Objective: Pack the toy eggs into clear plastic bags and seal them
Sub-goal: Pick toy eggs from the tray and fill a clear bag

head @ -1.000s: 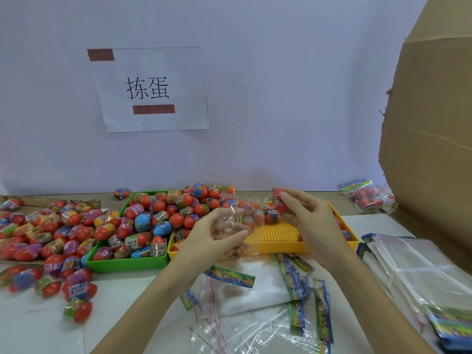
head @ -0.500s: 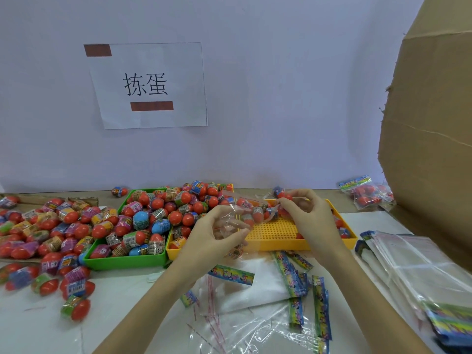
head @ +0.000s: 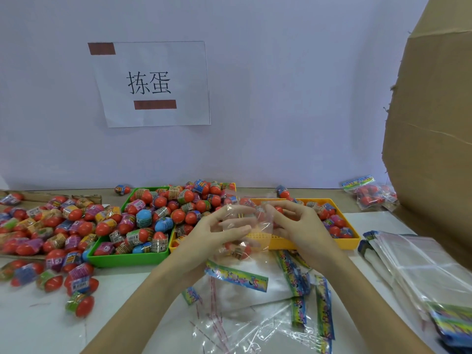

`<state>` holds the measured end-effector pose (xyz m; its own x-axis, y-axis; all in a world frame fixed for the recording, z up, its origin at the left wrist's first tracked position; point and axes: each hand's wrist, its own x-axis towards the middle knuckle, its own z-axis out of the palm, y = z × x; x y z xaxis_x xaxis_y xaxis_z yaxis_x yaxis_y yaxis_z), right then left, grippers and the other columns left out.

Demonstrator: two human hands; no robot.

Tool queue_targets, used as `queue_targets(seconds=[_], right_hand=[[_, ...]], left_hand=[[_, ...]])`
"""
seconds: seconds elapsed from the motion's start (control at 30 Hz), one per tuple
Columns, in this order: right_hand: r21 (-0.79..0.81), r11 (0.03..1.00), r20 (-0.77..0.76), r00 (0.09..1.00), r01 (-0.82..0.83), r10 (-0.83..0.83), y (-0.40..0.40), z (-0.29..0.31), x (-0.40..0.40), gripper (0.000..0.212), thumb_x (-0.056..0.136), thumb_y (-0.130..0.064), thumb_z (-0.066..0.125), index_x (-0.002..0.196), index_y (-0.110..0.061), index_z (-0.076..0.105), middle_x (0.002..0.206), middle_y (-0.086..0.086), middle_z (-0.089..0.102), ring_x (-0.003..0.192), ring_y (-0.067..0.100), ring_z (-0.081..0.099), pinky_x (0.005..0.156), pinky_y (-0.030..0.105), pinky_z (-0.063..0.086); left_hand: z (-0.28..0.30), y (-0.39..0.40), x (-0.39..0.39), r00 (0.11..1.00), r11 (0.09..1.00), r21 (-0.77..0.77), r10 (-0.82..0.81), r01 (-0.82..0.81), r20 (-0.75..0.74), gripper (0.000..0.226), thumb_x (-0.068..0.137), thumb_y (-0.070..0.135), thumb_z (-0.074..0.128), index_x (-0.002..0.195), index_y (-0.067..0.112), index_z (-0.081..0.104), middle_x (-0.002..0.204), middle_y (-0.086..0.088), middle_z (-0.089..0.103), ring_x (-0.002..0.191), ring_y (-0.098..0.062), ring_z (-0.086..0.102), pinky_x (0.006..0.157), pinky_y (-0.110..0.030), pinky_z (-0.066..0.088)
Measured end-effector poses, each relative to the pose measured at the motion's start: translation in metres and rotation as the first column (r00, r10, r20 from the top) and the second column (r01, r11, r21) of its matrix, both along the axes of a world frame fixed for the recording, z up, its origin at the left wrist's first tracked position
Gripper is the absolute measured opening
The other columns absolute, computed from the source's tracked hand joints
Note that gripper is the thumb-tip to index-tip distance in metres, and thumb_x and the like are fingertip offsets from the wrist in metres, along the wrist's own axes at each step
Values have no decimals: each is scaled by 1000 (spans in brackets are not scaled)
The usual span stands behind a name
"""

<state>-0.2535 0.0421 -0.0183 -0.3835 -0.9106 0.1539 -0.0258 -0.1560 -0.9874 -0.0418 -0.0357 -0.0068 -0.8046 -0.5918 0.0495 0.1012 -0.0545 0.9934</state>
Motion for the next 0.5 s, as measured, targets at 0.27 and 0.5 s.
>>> queue_targets(seconds=[0.27,0.5], right_hand=[[12,1000,62,998,-7,6,1,2,0,26,105,-24,63,127,-12,69,112,6,80,105,27,77,87,43,65],[-3,995,-32,994,101,-101,-1,3,1,25,106,-32,60,125,-19,70,106,-2,80,102,20,77,86,44,64]], left_hand=[[-6,1,-5,998,993,-118,9,-1,64,36,93,27,83,127,32,73,137,6,72,112,-30,76,103,-49,59],[-11,0,-8,986,976,-209,97,-68,132,28,88,40,83,116,39,77,120,9,78,113,-8,73,95,-31,62]])
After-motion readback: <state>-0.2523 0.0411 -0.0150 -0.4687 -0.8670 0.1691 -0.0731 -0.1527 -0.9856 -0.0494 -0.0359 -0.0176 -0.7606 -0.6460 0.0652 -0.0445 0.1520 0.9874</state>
